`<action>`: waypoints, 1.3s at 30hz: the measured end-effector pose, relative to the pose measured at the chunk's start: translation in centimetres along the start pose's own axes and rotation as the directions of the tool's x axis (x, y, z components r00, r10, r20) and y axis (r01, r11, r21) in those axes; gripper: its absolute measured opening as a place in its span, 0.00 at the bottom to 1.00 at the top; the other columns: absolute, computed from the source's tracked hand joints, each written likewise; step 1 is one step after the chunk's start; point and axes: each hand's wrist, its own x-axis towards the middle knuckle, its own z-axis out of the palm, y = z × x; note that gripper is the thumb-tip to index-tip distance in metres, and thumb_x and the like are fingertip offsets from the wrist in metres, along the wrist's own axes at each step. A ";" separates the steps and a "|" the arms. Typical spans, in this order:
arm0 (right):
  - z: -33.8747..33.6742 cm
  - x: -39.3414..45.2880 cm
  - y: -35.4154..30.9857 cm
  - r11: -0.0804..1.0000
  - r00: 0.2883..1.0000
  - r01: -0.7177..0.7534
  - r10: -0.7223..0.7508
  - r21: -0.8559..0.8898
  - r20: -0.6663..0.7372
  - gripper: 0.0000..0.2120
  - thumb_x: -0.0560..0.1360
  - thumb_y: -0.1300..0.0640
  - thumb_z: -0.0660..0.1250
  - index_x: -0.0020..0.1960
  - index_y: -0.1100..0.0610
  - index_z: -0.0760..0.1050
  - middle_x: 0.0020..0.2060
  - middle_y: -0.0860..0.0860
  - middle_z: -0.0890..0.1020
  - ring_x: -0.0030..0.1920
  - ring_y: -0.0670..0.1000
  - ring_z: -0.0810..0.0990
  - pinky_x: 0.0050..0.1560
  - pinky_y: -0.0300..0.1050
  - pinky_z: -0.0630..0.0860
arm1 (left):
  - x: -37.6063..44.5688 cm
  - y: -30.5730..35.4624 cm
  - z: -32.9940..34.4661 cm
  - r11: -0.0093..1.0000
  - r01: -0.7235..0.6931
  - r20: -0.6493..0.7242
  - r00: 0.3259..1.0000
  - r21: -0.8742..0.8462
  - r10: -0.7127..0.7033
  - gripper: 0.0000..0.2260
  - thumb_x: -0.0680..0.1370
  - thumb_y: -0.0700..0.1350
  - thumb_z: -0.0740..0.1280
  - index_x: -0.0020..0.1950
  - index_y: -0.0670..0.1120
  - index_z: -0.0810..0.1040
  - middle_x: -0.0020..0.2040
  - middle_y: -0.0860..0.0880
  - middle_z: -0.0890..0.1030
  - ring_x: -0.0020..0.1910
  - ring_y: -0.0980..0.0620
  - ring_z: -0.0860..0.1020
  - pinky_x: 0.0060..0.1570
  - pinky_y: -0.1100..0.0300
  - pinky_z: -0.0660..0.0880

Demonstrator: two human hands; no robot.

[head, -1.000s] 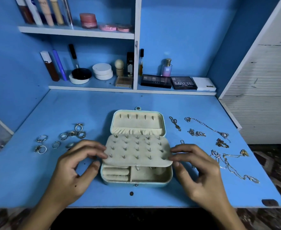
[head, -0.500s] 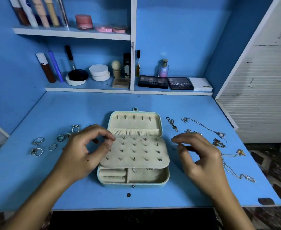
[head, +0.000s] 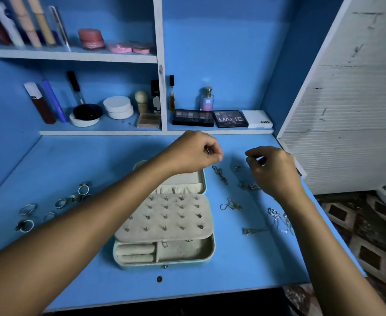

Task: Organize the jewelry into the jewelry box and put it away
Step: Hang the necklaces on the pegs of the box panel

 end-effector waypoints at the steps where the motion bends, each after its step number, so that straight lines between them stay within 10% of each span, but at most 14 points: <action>1: 0.2 0.6 0.3 1.000 1.000 0.003 -0.003 -0.027 0.019 0.09 0.78 0.59 0.68 0.55 0.55 0.84 0.49 0.50 0.85 0.42 0.50 0.79 0.45 0.35 0.68 | 0.9 0.0 0.6 1.000 0.003 0.017 1.000 0.018 -0.003 0.02 0.76 0.45 0.72 0.46 0.48 0.85 0.42 0.57 0.83 0.42 0.58 0.80 0.43 0.69 0.73; 26: 1.5 3.6 2.2 0.959 0.948 -0.071 0.151 -0.276 0.279 0.09 0.74 0.60 0.67 0.48 0.48 0.83 0.49 0.52 0.83 0.51 0.55 0.80 0.48 0.46 0.79 | 6.4 0.2 5.9 0.962 0.064 0.120 0.988 0.266 -0.099 0.04 0.70 0.49 0.77 0.42 0.51 0.86 0.40 0.54 0.85 0.42 0.54 0.81 0.48 0.56 0.79; 39: 1.6 3.5 2.1 0.944 0.929 -0.055 0.168 -0.325 0.330 0.09 0.76 0.60 0.64 0.53 0.53 0.79 0.54 0.53 0.80 0.54 0.56 0.78 0.50 0.47 0.76 | 6.3 0.5 5.9 0.915 -0.070 0.291 0.955 0.397 -0.053 0.08 0.79 0.39 0.62 0.51 0.47 0.80 0.47 0.57 0.77 0.55 0.52 0.76 0.52 0.57 0.72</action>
